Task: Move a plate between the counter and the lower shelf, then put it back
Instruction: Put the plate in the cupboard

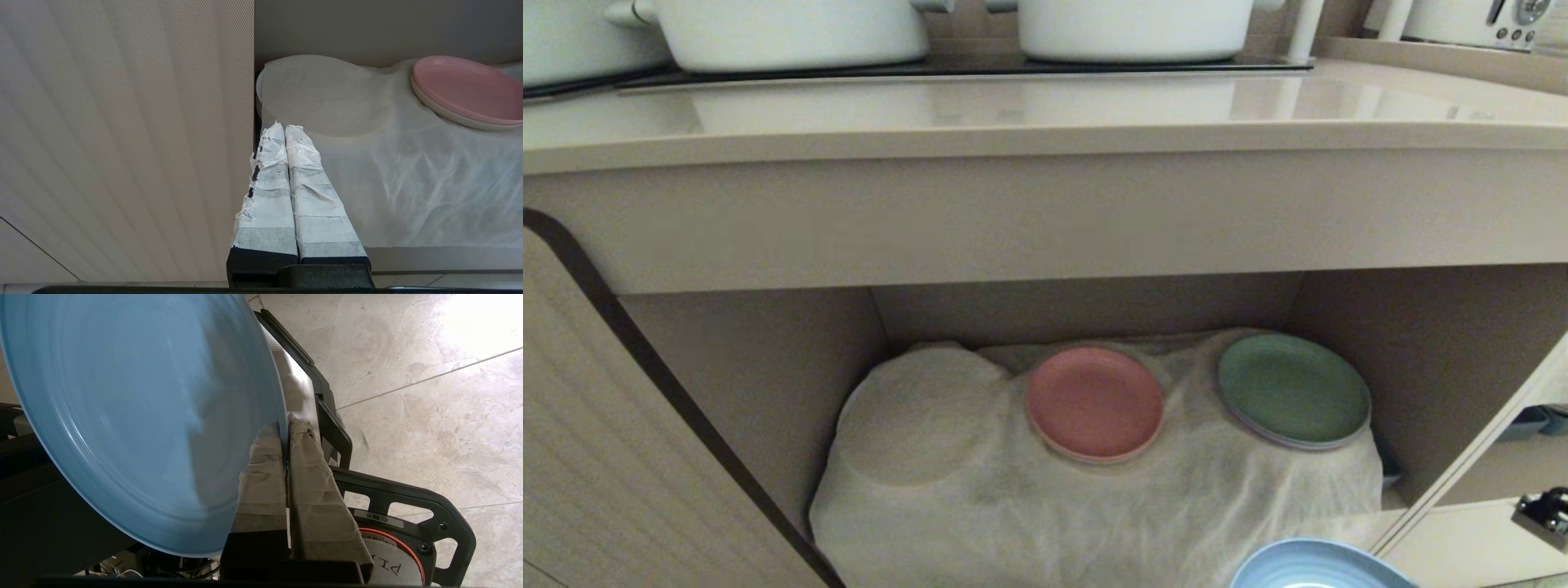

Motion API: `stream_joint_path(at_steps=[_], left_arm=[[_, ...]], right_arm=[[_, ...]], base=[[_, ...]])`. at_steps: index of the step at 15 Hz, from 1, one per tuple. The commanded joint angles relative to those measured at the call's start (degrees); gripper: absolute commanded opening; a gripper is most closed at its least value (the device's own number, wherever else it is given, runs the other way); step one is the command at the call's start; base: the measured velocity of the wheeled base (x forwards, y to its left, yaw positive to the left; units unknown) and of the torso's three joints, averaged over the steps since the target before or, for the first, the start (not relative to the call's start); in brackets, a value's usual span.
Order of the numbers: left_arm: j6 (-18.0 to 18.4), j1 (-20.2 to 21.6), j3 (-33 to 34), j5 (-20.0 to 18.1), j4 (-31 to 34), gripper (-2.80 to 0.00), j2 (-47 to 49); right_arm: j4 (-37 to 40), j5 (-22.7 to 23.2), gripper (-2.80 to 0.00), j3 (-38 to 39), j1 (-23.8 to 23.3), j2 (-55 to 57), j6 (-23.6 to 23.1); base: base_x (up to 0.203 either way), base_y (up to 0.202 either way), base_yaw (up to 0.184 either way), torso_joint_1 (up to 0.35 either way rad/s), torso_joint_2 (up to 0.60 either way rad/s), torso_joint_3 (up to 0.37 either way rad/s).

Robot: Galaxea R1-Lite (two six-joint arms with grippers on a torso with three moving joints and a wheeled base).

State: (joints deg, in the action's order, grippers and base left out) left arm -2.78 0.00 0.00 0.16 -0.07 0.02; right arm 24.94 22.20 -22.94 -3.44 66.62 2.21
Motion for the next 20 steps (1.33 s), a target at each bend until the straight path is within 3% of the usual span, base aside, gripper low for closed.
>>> stream_joint_path(at_steps=[1,17,20], left_arm=[[0.0,0.0,0.0,0.0,0.0,-2.80,0.0],[0.0,0.0,0.0,0.0,0.0,-2.80,0.0],[0.0,0.0,0.0,0.0,0.0,-2.80,0.0]], right_arm=[[0.3,0.1,-2.80,0.0,0.0,0.1,0.0],[0.2,0.1,-2.80,0.1,0.0,-0.1,0.0],[0.2,0.2,-2.80,-0.1,0.0,-0.2,0.0]], base=[[0.000,0.000,0.000,0.000,0.00,0.000],[0.000,0.000,0.000,0.000,0.00,0.000],[-0.001,0.143,-0.003,0.001,0.00,0.000]])
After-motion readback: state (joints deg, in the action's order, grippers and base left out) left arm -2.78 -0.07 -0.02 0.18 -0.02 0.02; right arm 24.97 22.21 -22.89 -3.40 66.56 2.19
